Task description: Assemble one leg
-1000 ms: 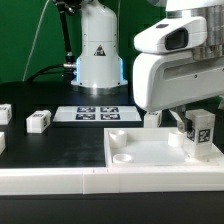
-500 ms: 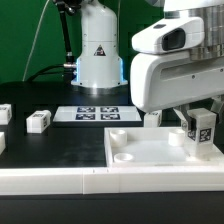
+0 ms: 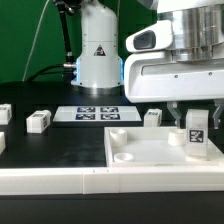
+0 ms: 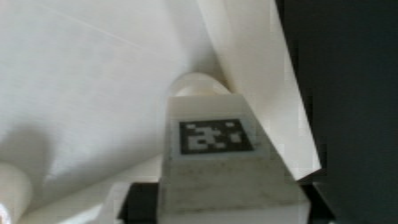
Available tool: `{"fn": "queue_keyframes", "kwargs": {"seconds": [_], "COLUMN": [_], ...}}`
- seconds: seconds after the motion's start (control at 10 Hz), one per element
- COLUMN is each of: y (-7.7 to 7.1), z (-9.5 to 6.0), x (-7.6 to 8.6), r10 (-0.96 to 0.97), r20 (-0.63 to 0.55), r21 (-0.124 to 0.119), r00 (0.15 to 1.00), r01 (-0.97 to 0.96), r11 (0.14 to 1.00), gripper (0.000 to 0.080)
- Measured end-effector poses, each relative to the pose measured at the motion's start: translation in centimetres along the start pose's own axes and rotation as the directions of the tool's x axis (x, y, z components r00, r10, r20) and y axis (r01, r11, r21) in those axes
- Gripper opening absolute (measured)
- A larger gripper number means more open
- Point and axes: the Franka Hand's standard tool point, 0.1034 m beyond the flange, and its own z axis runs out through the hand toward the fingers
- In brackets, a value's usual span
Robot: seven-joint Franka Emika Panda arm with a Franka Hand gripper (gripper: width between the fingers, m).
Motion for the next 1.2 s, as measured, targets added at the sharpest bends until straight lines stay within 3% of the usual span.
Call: {"fn": "queue_keyframes", "kwargs": {"seconds": [0.2, 0.6, 0.8, 1.0, 1.1, 1.2], "y": [-0.1, -1.0, -1.0, -1.1, -1.1, -0.9], "z": [0.2, 0.5, 0.6, 0.6, 0.6, 0.4], "x": [-0.1, -0.9, -0.9, -1.0, -1.0, -0.6], "r10": [0.215, 0.666, 0.74, 0.7, 0.702, 0.622], "r20": [-0.003, 0.017, 0.029, 0.03, 0.032, 0.029], "r21": [0.004, 0.013, 0.014, 0.016, 0.017, 0.022], "r00": [0.977, 0.746, 0.672, 0.713, 0.711, 0.783], "r01": [-0.215, -0.666, -0.741, -0.701, -0.703, -0.623], "r11": [0.977, 0.746, 0.672, 0.713, 0.711, 0.782], "gripper": [0.0297, 0.0297, 0.0296, 0.0296, 0.0506, 0.0506]}}
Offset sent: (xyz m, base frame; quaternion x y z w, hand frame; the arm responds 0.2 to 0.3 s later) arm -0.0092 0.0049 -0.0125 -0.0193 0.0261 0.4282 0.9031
